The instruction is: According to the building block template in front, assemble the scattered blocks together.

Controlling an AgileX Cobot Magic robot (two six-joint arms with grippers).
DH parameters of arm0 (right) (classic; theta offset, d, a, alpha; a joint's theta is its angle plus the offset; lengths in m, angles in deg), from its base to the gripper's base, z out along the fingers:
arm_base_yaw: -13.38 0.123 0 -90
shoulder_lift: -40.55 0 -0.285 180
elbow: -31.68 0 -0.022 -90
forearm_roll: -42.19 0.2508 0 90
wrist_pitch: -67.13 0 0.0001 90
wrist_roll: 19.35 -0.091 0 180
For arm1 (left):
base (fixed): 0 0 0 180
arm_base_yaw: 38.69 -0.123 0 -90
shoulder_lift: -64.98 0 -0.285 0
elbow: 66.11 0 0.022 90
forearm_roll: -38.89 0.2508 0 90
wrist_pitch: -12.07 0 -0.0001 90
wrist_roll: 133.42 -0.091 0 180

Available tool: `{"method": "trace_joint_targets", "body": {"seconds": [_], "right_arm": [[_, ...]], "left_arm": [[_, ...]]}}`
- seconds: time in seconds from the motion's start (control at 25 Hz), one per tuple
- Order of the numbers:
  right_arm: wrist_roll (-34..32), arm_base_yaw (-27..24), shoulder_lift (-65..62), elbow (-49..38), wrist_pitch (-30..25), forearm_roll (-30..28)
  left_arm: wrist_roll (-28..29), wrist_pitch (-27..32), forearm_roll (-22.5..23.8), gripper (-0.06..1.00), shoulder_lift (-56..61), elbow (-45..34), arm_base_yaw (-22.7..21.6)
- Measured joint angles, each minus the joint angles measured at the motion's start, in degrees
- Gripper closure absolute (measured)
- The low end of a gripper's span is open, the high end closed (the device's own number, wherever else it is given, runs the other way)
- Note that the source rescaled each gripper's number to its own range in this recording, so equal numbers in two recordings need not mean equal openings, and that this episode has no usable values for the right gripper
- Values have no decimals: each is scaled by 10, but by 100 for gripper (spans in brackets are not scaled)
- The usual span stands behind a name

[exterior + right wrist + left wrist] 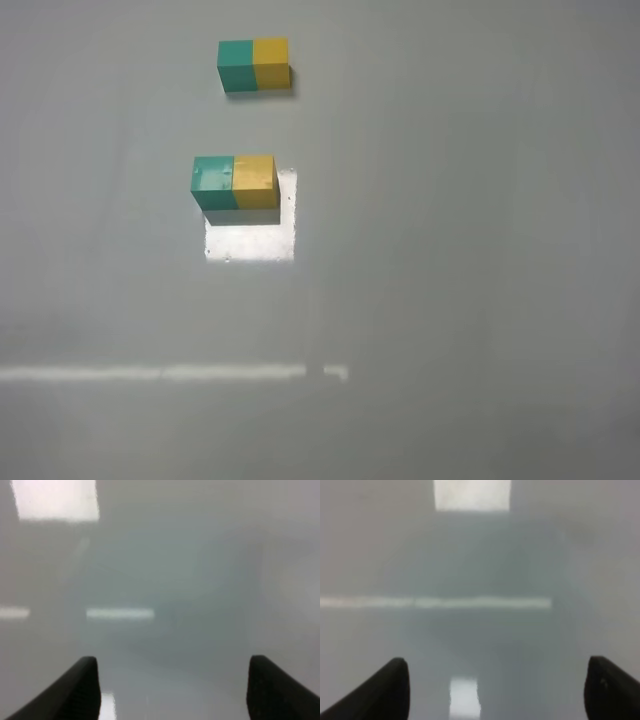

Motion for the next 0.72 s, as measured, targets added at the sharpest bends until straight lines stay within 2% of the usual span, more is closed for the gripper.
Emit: {"method": "trace_joint_targets", "body": {"seconds": [0.12, 0.2, 0.52, 0.72], "right_arm": [[0, 0, 0, 0, 0, 0], [0, 0, 0, 0, 0, 0], [0, 0, 0, 0, 0, 0], [0, 0, 0, 0, 0, 0]], "left_arm": [[6, 8, 10, 19, 0, -14, 0], [-7, 12, -2, 21, 0, -25, 0], [-8, 15, 11, 24, 0, -68, 0], [28, 15, 44, 25, 0, -69, 0]]}}
